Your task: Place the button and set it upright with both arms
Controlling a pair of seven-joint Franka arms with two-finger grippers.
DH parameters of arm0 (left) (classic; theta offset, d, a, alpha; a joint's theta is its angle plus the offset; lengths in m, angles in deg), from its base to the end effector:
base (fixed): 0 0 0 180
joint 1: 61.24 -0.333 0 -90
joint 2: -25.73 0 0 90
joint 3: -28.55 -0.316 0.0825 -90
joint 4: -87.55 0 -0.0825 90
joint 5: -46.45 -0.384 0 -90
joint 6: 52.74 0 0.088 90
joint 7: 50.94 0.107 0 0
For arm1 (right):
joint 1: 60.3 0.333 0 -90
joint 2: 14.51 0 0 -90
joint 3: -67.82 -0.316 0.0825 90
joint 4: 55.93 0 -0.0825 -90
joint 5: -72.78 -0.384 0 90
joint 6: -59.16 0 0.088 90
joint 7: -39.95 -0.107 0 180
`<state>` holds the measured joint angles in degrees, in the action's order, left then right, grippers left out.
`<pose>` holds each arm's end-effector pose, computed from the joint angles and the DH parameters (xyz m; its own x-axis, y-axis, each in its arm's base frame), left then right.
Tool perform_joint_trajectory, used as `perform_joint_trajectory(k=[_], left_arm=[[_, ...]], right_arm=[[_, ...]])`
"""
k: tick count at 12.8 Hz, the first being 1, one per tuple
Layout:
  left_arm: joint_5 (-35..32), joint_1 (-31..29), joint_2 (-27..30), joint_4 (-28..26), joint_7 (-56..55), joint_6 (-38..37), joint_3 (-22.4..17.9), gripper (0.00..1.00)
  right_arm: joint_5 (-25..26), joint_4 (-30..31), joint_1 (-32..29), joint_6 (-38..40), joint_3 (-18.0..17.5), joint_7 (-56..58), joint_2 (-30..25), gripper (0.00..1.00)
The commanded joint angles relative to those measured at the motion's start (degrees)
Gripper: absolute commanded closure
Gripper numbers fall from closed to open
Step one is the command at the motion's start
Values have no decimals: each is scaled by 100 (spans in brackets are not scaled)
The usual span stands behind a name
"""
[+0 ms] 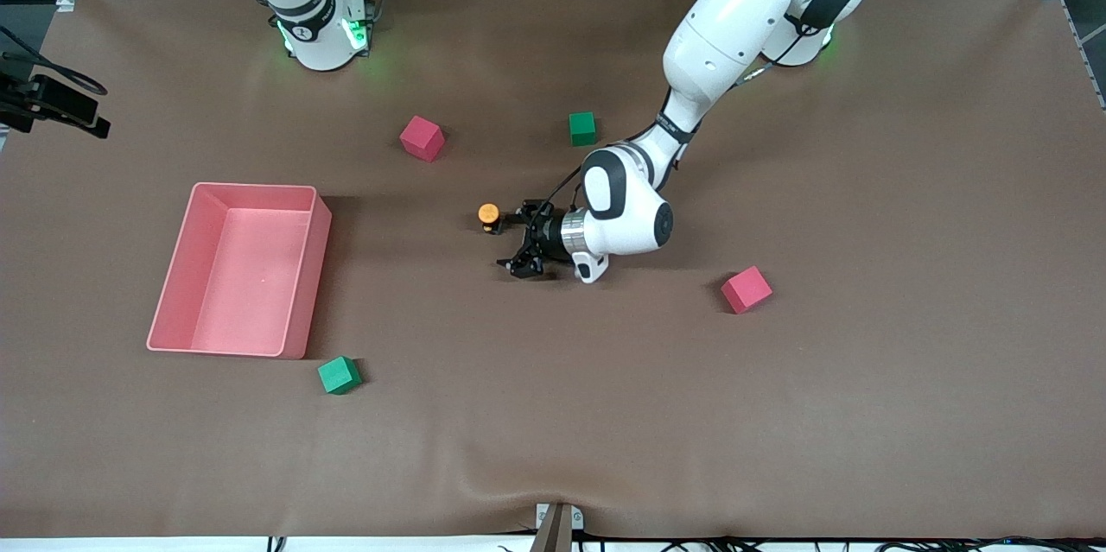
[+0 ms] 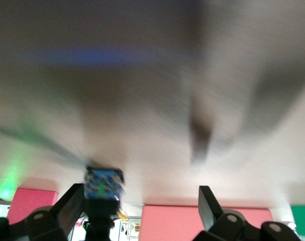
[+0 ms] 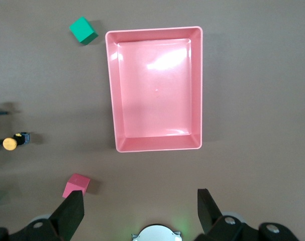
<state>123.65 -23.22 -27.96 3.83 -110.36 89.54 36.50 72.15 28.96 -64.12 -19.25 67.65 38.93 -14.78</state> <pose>0.5156 -0.5021 0.1296 0.0890 0.5948 -0.7989 0.9874 -0.1583 -0.0079 0.5305 -0.0325 0.6516 0.9910 -0.0788 -0.1083 -0.0803 -0.9967 -0.0090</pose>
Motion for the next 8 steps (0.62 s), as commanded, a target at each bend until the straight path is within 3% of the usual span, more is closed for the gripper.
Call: perform_joint_trajectory(k=[1,3,8], left_arm=[[-1052,-5,429,-83,-874,80,-83,0],[-1976,-49,649,-75,-1456,71,-91,0],[-3857,-102,1290,-109,-1731,45,-267,0]], right_arm=[[54,98,119,10,-27,13,-140,0],[54,98,110,-26,139,40,-140,0],[124,80,163,-61,131,49,-140,0]])
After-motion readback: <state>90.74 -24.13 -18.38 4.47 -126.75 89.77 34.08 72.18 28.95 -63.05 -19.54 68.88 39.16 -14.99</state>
